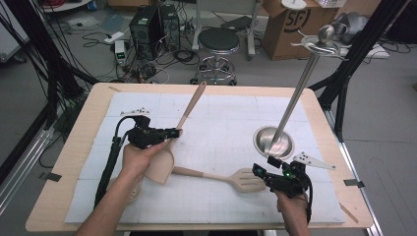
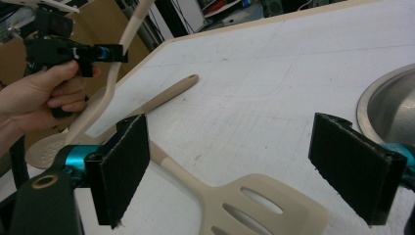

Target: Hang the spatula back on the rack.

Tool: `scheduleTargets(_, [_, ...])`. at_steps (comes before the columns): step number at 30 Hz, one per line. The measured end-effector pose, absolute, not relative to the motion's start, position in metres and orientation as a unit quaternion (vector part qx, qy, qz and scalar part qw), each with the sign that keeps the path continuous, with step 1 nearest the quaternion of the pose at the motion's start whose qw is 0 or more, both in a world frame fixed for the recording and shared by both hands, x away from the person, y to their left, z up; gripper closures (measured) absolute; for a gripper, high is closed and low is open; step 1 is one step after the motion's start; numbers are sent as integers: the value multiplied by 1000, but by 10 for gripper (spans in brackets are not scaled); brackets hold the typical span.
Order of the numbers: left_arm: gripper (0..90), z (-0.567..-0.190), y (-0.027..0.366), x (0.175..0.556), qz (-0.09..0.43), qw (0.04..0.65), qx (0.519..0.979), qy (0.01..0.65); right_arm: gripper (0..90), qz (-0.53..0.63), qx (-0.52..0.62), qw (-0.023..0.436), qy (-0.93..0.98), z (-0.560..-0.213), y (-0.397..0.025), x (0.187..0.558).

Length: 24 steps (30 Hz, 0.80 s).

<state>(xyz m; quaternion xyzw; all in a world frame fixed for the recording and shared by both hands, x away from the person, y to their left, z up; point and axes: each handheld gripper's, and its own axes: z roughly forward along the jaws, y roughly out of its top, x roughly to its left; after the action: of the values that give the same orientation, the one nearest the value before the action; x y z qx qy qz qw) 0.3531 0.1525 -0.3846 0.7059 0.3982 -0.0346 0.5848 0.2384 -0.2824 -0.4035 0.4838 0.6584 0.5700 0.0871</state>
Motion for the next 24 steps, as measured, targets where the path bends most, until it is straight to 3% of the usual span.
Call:
scheduleTargets(19, [788, -360, 109, 340, -63, 662, 665, 339, 149, 570, 485, 85, 658, -405, -286, 239])
scheduleTargets(24, [788, -359, 106, 338, -48, 669, 664, 331, 149, 571, 486, 85, 656, -406, -288, 240])
